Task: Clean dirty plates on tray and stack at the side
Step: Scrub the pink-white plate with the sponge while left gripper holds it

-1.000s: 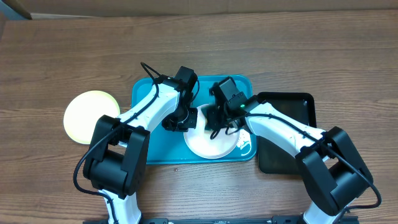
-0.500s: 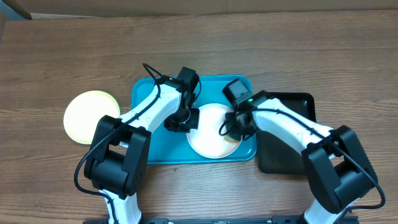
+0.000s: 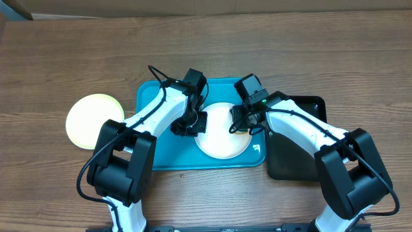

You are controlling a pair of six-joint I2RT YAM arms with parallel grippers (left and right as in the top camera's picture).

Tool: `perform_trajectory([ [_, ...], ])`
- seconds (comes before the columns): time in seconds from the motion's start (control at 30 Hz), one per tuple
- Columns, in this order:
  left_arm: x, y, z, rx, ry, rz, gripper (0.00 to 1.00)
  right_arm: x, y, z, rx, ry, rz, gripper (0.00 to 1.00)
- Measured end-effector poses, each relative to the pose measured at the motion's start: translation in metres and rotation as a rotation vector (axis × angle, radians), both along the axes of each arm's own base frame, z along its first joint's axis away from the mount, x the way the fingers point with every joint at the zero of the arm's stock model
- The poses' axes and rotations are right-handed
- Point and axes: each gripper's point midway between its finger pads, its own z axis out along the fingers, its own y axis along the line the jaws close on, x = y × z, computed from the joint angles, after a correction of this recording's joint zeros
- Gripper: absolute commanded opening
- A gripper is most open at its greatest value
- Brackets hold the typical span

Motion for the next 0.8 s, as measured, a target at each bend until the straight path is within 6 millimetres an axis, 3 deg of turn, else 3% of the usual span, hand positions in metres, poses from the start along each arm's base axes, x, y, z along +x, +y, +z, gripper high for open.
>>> perform_trajectory([
  [0.33,-0.001,0.001,0.000,0.005,0.003,0.000,0.04,0.012,0.006,0.005,0.025,-0.054,0.011,0.04],
  [0.8,-0.001,0.001,0.000,0.006,0.003,0.000,0.04,0.012,0.003,-0.004,-0.004,-0.073,0.045,0.04],
])
